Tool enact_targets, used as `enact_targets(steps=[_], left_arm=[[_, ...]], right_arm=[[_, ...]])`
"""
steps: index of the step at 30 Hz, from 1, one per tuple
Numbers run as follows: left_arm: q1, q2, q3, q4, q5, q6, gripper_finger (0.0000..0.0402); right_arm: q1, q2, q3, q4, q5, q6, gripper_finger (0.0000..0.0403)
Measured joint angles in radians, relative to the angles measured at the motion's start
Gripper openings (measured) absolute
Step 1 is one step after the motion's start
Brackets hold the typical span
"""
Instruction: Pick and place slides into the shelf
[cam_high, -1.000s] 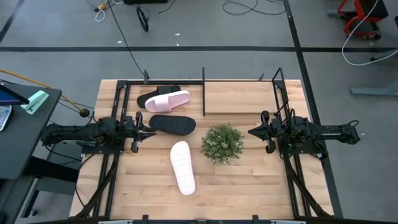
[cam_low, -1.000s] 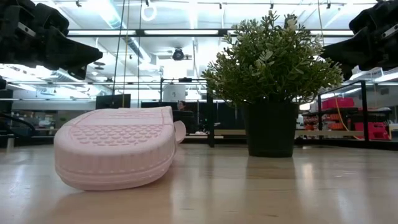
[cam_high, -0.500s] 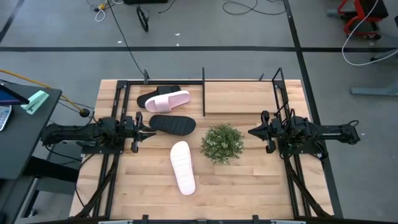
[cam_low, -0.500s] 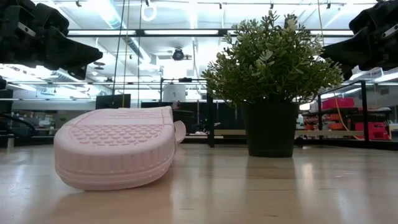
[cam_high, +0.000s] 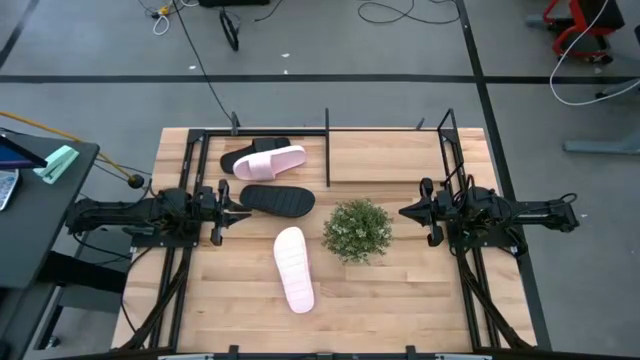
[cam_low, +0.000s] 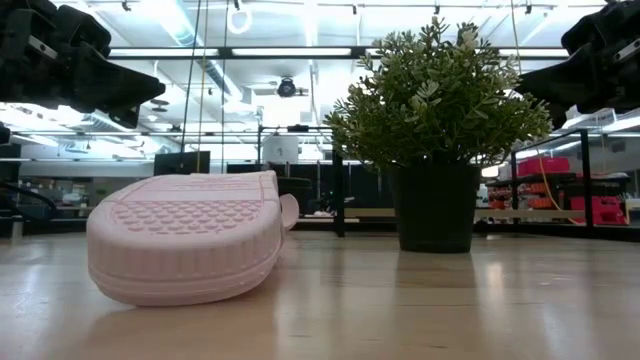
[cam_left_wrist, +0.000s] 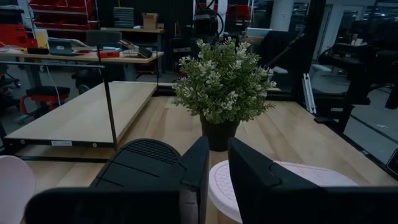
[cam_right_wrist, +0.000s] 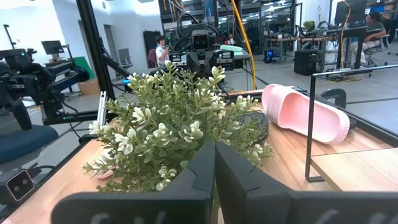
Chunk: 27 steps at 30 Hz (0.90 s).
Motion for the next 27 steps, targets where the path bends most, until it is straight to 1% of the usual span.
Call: enact_targets(steps=[9, 20, 27], left_arm=[[0.000, 0.000, 0.000, 0.000, 0.000, 0.000, 0.0057], [0.000, 0.000, 0.000, 0.000, 0.000, 0.000, 0.0068], [0.000, 0.000, 0.000, 0.000, 0.000, 0.000, 0.0061]], right_arm=[[0.000, 0.000, 0.000, 0.000, 0.000, 0.000, 0.0018], [0.000, 0.000, 0.000, 0.000, 0.000, 0.000, 0.0018], [0.000, 0.000, 0.000, 0.000, 0.000, 0.000, 0.0018]])
